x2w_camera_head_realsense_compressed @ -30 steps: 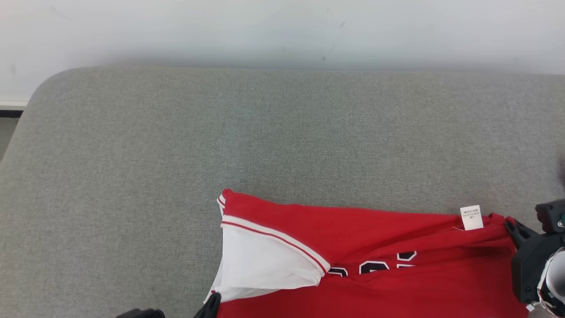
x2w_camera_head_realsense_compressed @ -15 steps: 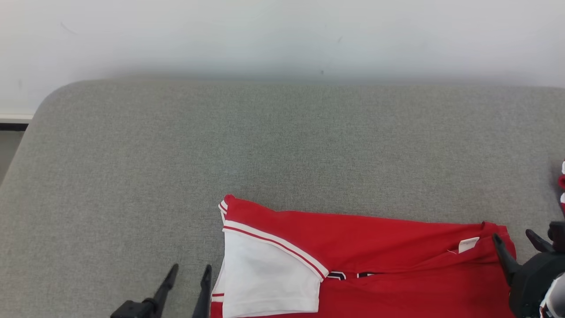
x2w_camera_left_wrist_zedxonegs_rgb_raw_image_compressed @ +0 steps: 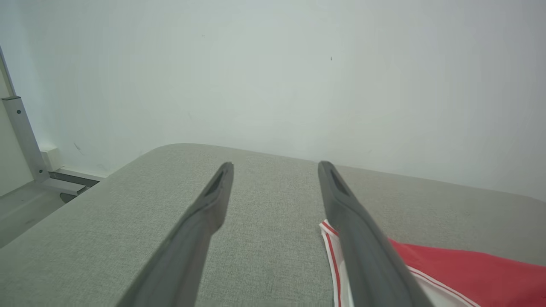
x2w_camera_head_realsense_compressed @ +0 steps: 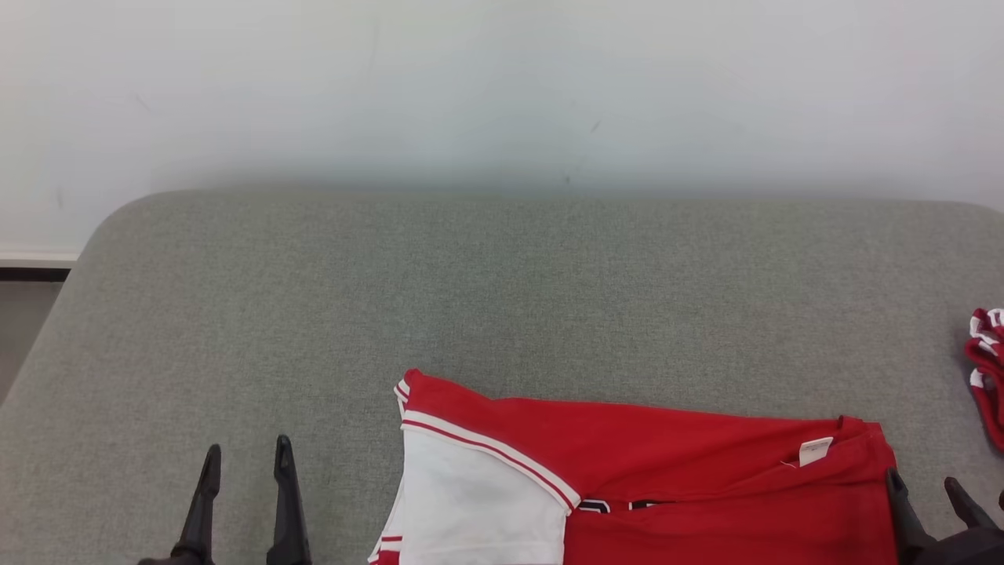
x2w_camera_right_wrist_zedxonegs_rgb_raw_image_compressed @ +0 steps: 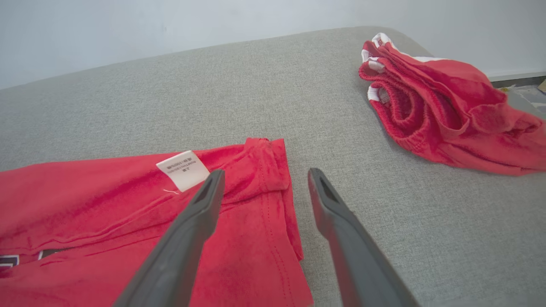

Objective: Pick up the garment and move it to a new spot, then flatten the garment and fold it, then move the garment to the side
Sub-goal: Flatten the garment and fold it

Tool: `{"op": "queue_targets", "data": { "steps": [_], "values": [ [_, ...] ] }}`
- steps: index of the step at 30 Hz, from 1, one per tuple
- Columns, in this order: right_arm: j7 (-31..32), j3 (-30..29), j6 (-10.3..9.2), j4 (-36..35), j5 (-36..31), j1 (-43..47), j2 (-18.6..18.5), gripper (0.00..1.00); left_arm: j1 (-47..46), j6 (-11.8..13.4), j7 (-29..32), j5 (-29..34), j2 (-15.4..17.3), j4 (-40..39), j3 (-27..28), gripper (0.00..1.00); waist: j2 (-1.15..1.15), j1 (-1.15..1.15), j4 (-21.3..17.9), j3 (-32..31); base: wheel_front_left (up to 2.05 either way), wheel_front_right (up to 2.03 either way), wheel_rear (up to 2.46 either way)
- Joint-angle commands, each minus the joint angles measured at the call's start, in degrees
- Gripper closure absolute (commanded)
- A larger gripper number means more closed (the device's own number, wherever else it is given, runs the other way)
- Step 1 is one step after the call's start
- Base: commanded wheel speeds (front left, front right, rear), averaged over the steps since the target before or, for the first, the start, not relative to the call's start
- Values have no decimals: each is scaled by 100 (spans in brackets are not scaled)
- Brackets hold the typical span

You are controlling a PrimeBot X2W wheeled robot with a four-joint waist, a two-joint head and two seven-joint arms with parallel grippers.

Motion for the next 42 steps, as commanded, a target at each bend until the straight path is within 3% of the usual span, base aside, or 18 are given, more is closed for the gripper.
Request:
{"op": "queue_targets", "data": {
  "steps": [1,8,18,33,42],
  "values": [
    [-56,-68,-16,36,-35,68,73,0,169,-171,-11,164,-150,6,189,0,0,0,-21,-69,0,0,0],
    [43,-148,-16,74,-75,99,195,0,348,-710,-12,480,-486,171,704,0,0,0,-32,-97,0,0,0],
    [338,-276,-16,351,18,-305,86,0,262,-1074,-13,658,-630,409,1077,0,0,0,-7,91,0,0,0],
    [717,-332,-16,1279,193,-984,-129,0,31,-1162,-13,725,-647,514,1010,0,0,0,223,592,0,0,0],
    [887,-237,-14,1793,283,-1171,-36,0,-88,-1170,-13,794,-647,549,1024,0,0,0,348,789,0,0,0]
  ]
}}
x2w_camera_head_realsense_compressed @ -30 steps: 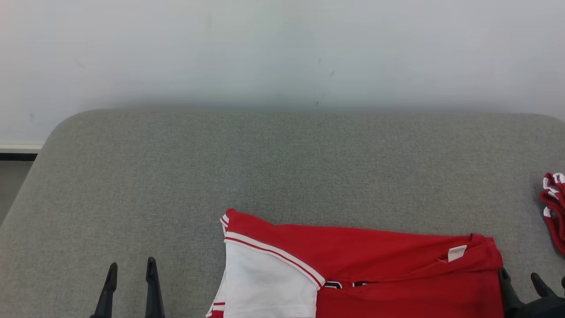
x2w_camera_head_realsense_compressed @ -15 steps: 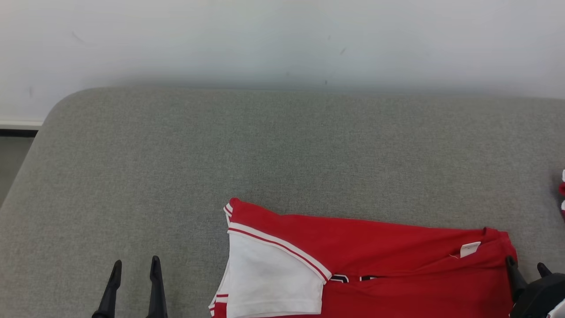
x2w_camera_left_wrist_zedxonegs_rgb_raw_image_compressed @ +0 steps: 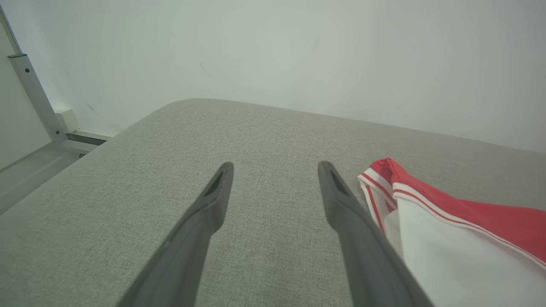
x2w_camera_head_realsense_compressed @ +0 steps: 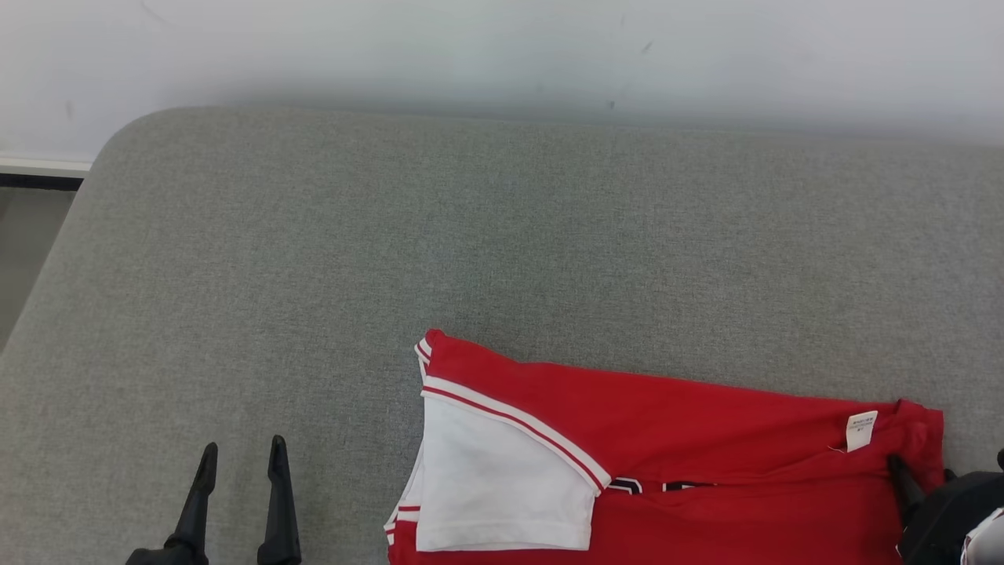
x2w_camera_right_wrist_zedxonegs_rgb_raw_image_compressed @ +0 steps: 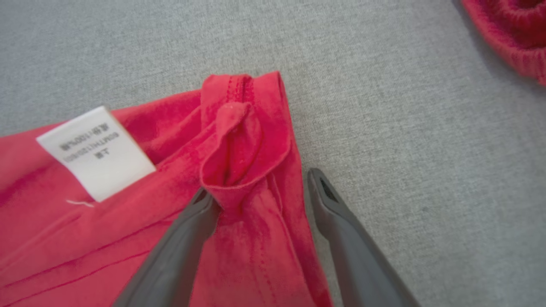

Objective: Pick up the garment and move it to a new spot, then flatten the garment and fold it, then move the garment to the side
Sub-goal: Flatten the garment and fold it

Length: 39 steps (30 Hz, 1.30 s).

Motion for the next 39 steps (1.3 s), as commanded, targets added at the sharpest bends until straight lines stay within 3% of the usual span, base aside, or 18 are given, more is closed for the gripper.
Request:
{"op": "queue_targets", "data": {
  "steps": [1,2,3,4,5,6,13,20,30,35,39],
  "values": [
    [23,90,-4,117,50,-5,57,0,-54,10,-13,72,-10,10,22,0,0,0,30,34,0,0,0],
    [41,135,-4,136,72,-20,56,0,-59,7,-13,76,-10,14,26,0,0,0,35,38,0,0,0],
    [65,182,1,159,105,-32,60,7,-65,4,-13,75,-10,22,28,0,0,0,37,38,0,0,0],
    [73,230,2,172,123,-38,63,40,-72,2,-13,75,-10,29,27,0,0,0,37,35,0,0,0],
    [69,259,1,176,142,-35,64,83,-73,4,-14,76,-10,36,19,0,0,0,36,28,0,0,0],
    [71,293,1,167,166,-26,58,100,-74,6,-14,73,-10,47,15,0,0,0,34,19,0,0,0],
    [-89,260,-7,25,196,90,-85,100,-22,38,-13,29,-10,65,16,0,0,0,-43,-64,0,0,0],
    [-310,-123,-7,-320,-17,74,-176,100,29,47,-14,-10,-9,105,-6,0,0,0,-176,-142,0,0,0],
    [-132,-889,-7,-1109,-499,481,-331,100,90,86,-14,-50,-10,94,-36,0,0,0,-251,-282,0,0,0],
    [34,-1237,-7,-1608,-876,624,-233,100,130,116,-13,-76,-10,98,-33,0,0,0,-261,-358,0,0,0],
    [249,-1037,-7,-1972,-929,668,-65,100,150,121,-13,-109,-10,133,-35,0,0,0,-257,-452,0,0,0]
  ]
}}
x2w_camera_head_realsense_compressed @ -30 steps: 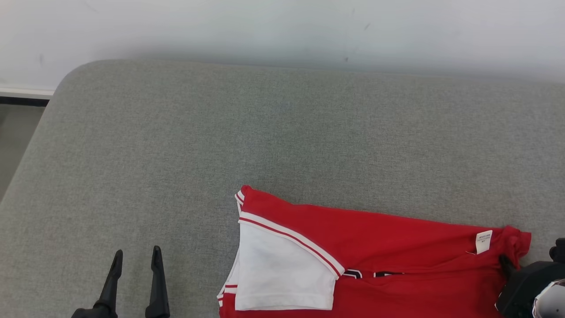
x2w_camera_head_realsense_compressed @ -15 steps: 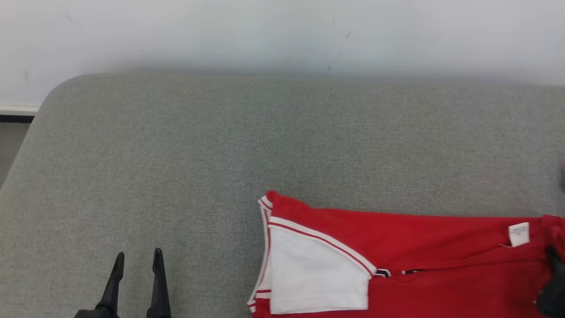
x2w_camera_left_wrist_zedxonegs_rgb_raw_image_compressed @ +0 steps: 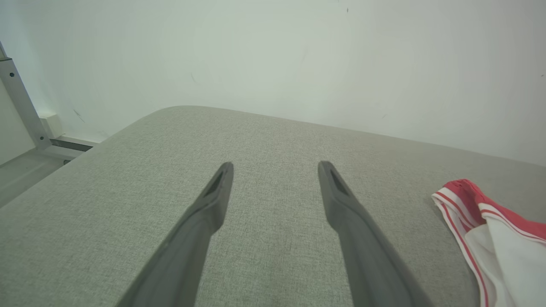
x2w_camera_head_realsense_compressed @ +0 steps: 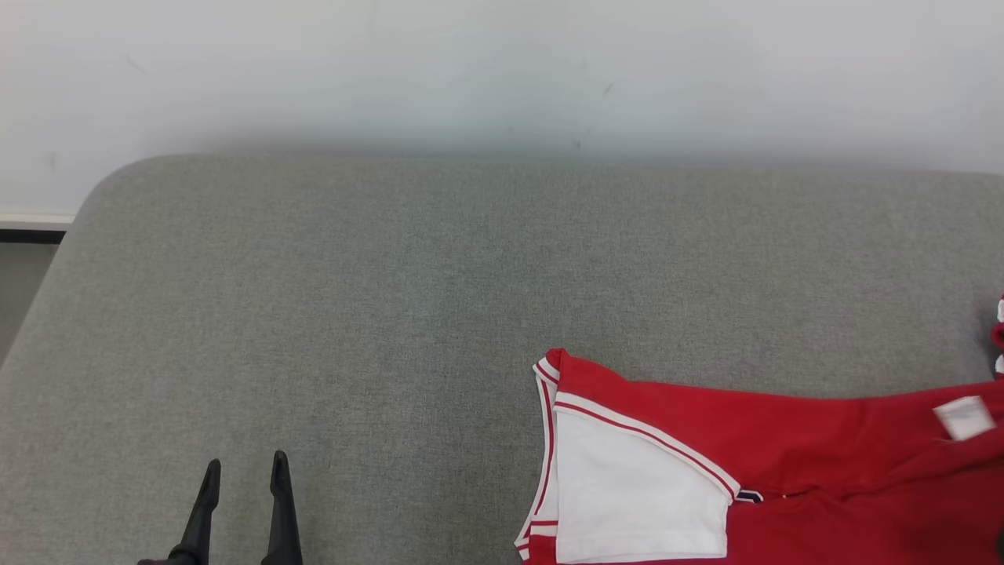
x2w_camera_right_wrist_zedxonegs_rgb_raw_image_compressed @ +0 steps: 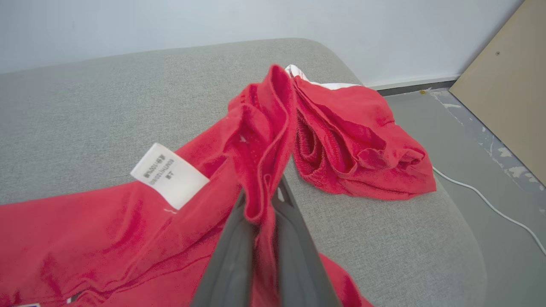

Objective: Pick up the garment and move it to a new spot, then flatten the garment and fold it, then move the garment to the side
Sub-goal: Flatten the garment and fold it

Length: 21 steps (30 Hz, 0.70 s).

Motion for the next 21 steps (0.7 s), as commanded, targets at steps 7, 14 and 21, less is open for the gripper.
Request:
{"op": "queue_targets", "data": {
  "steps": [7,14,21],
  "values": [
    [307,1048,-3,-639,275,217,442,100,134,31,-13,-132,-8,70,-55,0,-1,0,49,-216,0,0,0],
    [319,2362,-2,-530,676,114,781,100,152,27,-13,-219,-8,115,-79,0,-1,0,135,-296,0,0,0],
    [131,3277,-2,4,885,-266,934,100,178,37,-14,-270,-8,150,-149,0,-1,0,291,-378,0,0,0]
  ]
}}
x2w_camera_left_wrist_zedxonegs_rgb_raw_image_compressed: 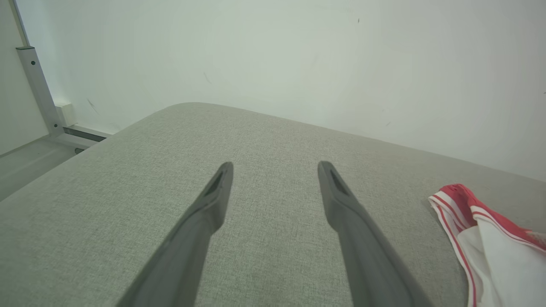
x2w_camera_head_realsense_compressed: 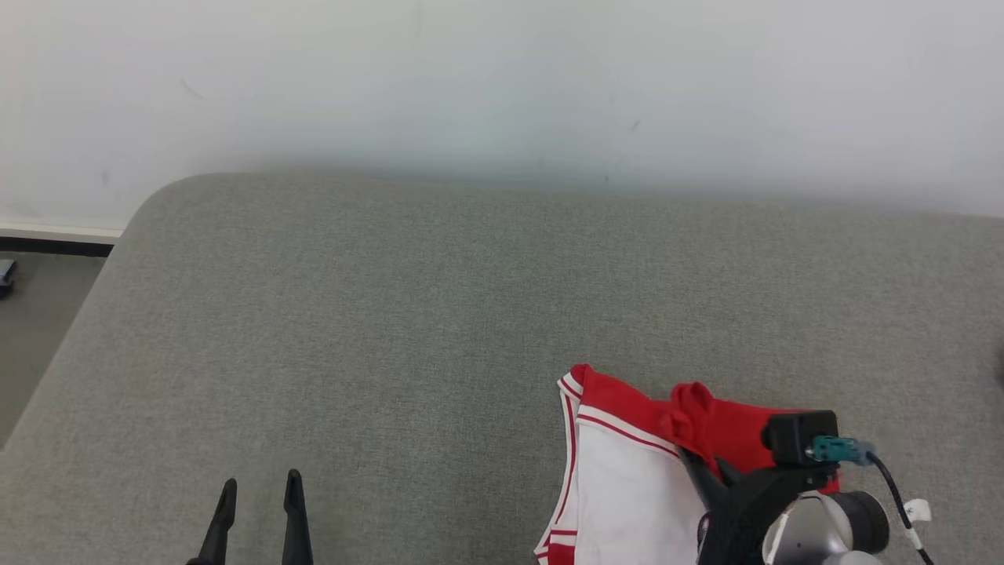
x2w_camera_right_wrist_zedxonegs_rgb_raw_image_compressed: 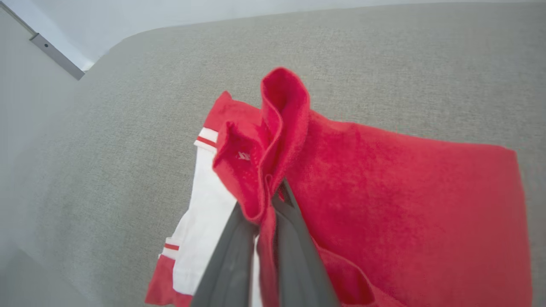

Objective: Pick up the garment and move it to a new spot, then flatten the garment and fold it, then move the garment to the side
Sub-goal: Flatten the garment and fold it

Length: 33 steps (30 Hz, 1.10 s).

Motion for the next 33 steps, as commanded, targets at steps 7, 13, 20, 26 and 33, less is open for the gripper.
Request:
{"op": "queue_targets", "data": {
  "steps": [7,13,20,26,33],
  "values": [
    [-218,561,-1,657,211,-554,109,100,133,35,-14,15,-8,-24,-10,0,0,0,257,-112,0,0,0],
    [-394,722,-1,1382,300,-978,141,100,154,24,-14,8,-7,12,-67,0,0,0,475,-121,0,0,0],
    [-644,886,-1,1917,528,-1210,145,0,120,37,-14,-17,-7,36,-65,0,0,0,597,-87,0,0,0],
    [-1036,1052,-1,1815,677,-1326,140,0,136,55,-15,22,-7,-34,41,0,0,0,501,-80,0,0,0],
    [-1463,815,-1,1359,321,-1093,-46,0,172,101,-14,39,-6,-122,127,0,0,0,176,-74,0,0,0]
  ]
}}
